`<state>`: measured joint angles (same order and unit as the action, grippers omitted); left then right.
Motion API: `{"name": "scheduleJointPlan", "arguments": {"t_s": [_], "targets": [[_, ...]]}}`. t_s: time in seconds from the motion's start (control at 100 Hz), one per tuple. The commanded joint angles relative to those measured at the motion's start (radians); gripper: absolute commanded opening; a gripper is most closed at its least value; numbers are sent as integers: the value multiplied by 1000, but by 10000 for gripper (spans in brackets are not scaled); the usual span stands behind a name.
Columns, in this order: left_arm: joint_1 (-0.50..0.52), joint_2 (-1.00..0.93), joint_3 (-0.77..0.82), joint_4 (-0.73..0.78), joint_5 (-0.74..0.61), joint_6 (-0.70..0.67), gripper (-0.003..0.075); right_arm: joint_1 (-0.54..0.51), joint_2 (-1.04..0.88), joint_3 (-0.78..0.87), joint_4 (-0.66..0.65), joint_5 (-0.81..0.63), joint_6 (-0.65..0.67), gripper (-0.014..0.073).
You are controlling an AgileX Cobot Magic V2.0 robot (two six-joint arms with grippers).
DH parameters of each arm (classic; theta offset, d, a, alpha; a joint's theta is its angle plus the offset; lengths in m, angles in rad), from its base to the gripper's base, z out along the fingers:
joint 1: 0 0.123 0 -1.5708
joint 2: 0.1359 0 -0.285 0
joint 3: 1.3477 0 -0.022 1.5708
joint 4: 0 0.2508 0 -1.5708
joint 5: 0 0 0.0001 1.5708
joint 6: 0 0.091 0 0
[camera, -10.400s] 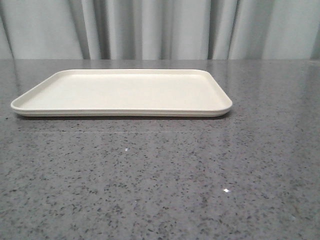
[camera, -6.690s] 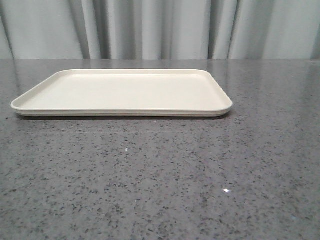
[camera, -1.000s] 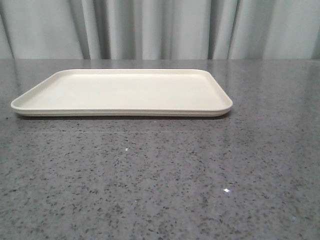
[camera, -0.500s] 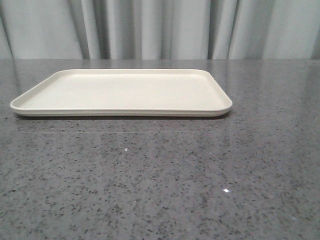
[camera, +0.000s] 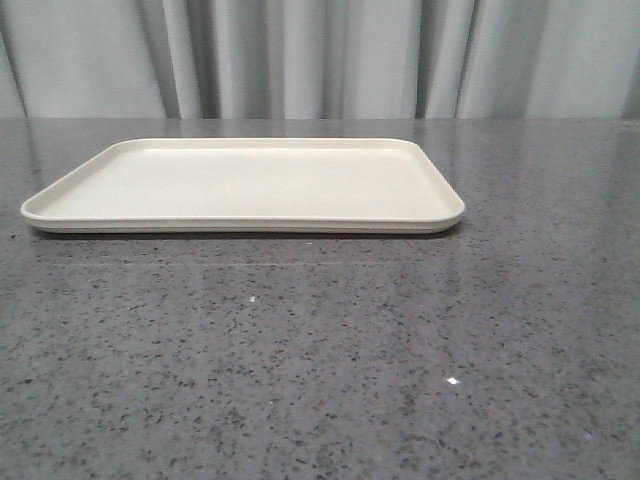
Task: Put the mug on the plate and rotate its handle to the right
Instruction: 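Lower the open left gripper into the mug and grip its rim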
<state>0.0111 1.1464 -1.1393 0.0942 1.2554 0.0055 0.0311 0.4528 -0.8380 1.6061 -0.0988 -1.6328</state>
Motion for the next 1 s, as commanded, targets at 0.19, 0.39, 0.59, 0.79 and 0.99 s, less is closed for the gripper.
{"name": "scheduleJointPlan", "arguments": {"t_s": [0.19,0.39,0.59,0.79,0.99], "targets": [[-6,14,-23,-6,5,15,333,-3,14,-21,-13,-2,-10,491],[-6,14,16,-6,1,22,333,-3,14,-21,-13,-2,-10,491],[-6,14,71,-6,-19,22,333,-3,14,-21,-13,-2,-10,491],[-6,14,73,-6,-32,22,333,-3,14,-21,-13,-2,-10,491],[-6,14,73,-6,-47,22,333,-3,14,-21,-13,-2,-10,491]]}}
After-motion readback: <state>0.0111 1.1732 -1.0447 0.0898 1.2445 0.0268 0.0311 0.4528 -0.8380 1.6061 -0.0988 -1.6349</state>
